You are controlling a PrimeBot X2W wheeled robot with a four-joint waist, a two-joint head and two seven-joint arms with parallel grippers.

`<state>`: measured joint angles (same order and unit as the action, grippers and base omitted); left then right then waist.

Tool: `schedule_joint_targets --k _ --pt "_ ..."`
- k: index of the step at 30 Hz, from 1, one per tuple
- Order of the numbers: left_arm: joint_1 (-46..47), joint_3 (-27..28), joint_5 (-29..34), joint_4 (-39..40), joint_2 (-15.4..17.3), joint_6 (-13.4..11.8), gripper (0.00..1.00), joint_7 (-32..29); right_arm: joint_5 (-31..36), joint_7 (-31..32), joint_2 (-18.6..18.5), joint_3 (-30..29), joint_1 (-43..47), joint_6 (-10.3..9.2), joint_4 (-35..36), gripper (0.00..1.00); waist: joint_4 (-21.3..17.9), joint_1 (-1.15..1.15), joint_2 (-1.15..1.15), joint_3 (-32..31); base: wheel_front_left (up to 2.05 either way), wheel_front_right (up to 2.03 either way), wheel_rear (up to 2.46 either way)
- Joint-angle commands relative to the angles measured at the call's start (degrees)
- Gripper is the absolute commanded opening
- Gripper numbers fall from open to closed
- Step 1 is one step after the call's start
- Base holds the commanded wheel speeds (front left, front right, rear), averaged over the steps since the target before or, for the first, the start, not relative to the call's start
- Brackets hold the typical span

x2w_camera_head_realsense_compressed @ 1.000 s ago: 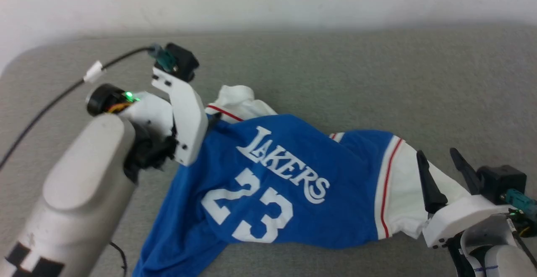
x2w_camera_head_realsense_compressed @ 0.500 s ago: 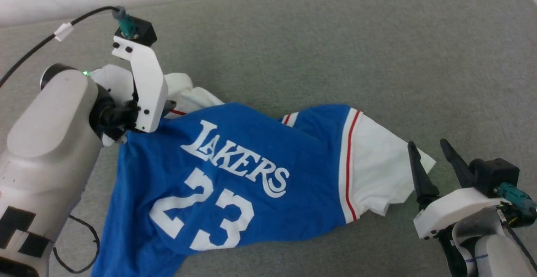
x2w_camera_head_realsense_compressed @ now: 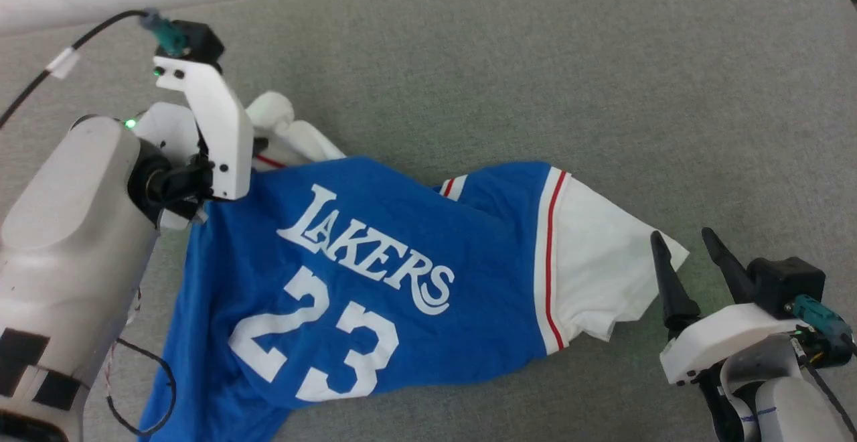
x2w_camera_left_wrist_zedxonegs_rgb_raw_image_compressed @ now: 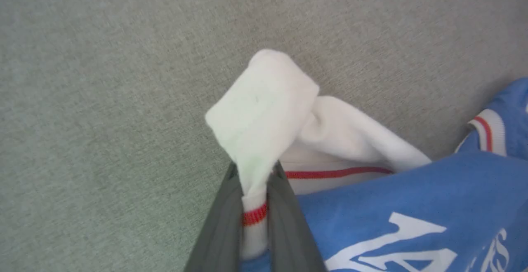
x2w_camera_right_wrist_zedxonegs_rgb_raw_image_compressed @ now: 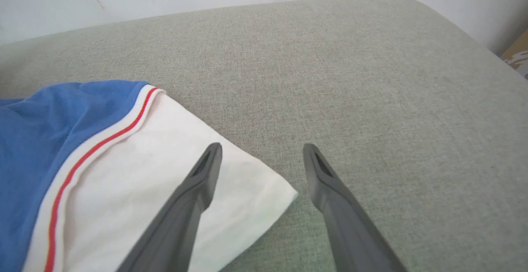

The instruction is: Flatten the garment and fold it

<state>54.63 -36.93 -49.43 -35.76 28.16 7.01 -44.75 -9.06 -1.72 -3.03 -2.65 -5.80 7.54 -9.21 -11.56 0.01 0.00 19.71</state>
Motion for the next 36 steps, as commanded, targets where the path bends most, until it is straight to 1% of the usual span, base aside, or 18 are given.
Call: schedule_joint_targets --k 1,3,5,8,10,13,16,17,18,19,22,24,26,28,31,33,34,36 --pt "-1.1 1.1 -0.2 0.0 0.0 0.0 0.0 3.0 0.3 -0.3 0.1 -0.2 -0.3 -0.05 -0.2 1.0 2.0 -0.01 0.0 -2.5 0.0 0.0 0.0" --pt "-2.0 2.7 0.9 0.9 0.9 -0.2 0.0 9.8 0.5 -0.1 0.1 -0.3 0.1 -0.05 -0.3 1.0 2.9 -0.01 0.0 -3.9 0.0 0.0 0.0" --pt "-3.6 5.3 0.5 1.4 0.8 -1.4 0.0 16.6 0.8 0.1 0.1 -0.7 0.7 -0.05 -0.4 1.0 4.5 -0.01 0.0 -5.8 0.0 0.0 0.0" --pt "-7.1 7.3 0.6 1.9 1.2 -3.0 0.0 23.3 1.1 0.6 0.1 -0.7 1.8 -0.05 -0.3 1.0 6.8 -0.01 0.0 -8.1 0.0 0.0 0.0" --pt "-9.9 8.9 0.4 2.2 1.4 -5.0 0.0 27.1 1.3 1.1 0.1 -0.6 2.5 -0.05 -0.1 1.0 8.1 -0.01 0.0 -9.5 0.0 0.0 0.0" --pt "-14.5 11.0 0.3 3.1 2.0 -9.0 0.0 31.4 1.6 1.7 0.1 -0.7 3.3 -0.05 0.5 1.0 10.1 -0.01 0.0 -11.1 0.0 0.0 0.0" --pt "-19.8 11.8 -0.6 3.8 1.9 -12.7 0.0 31.9 1.7 2.4 0.1 -0.8 4.1 -0.05 1.4 1.0 11.9 -0.01 0.0 -12.0 0.0 0.0 0.0" --pt "-21.5 11.8 -0.9 4.0 1.9 -13.8 0.23 31.5 1.7 2.7 0.1 -0.8 4.3 -0.05 1.6 1.0 12.4 -0.01 0.0 -12.2 0.0 0.0 0.0" --pt "-23.1 11.6 -0.9 4.3 1.9 -14.9 0.84 31.0 1.7 2.8 0.1 -0.9 4.4 -0.05 1.8 1.0 12.8 -0.01 0.0 -12.4 0.0 0.0 0.0" --pt "-24.5 11.3 -0.6 4.7 2.0 -16.0 1.0 30.8 1.7 3.0 0.1 -0.9 4.6 -0.05 2.0 1.0 13.2 -0.01 0.0 -12.6 0.0 0.0 0.0" --pt "-28.5 10.9 -0.4 6.8 1.8 -18.5 1.0 31.3 1.6 3.5 0.1 -0.7 4.9 -0.05 2.4 1.0 14.0 -0.01 0.0 -13.1 0.0 0.0 0.0" --pt "-30.6 10.8 -0.5 8.5 1.4 -19.3 1.0 31.9 1.6 3.8 0.1 -0.7 5.3 -0.05 2.7 1.0 14.6 -0.01 0.0 -13.5 0.0 0.0 0.0" --pt "-32.1 11.0 -0.2 10.7 1.0 -19.6 1.0 34.2 1.7 4.1 0.1 -0.8 5.6 -0.05 3.1 1.0 15.0 -0.01 0.0 -14.0 0.0 0.0 0.0" --pt "-33.6 11.6 0.3 13.0 0.8 -19.8 1.0 37.7 1.9 4.4 0.1 -0.9 5.8 -0.05 3.4 1.0 15.3 -0.01 0.0 -14.5 0.0 0.0 0.0" --pt "-35.7 12.3 1.9 16.9 0.6 -19.2 1.0 44.5 2.1 5.1 0.1 -1.6 6.2 -0.05 4.2 1.0 16.0 -0.01 0.0 -15.2 0.0 0.0 0.0" --pt "-37.1 12.4 4.1 19.3 0.8 -19.0 1.0 49.9 2.5 5.7 0.1 -1.9 6.5 -0.05 4.8 1.0 16.6 -0.01 0.0 -15.6 0.0 0.0 0.0" --pt "-37.9 12.6 5.0 20.3 0.7 -19.4 1.0 52.5 2.6 6.2 0.1 -2.2 6.6 -0.05 5.2 1.0 16.9 -0.01 0.0 -15.8 0.0 0.0 0.0" --pt "-39.1 11.5 8.6 22.7 1.4 -18.8 1.0 57.0 2.9 7.5 0.0 -2.6 6.7 -0.05 5.8 1.0 17.6 -0.01 0.0 -16.0 0.0 0.0 0.0"
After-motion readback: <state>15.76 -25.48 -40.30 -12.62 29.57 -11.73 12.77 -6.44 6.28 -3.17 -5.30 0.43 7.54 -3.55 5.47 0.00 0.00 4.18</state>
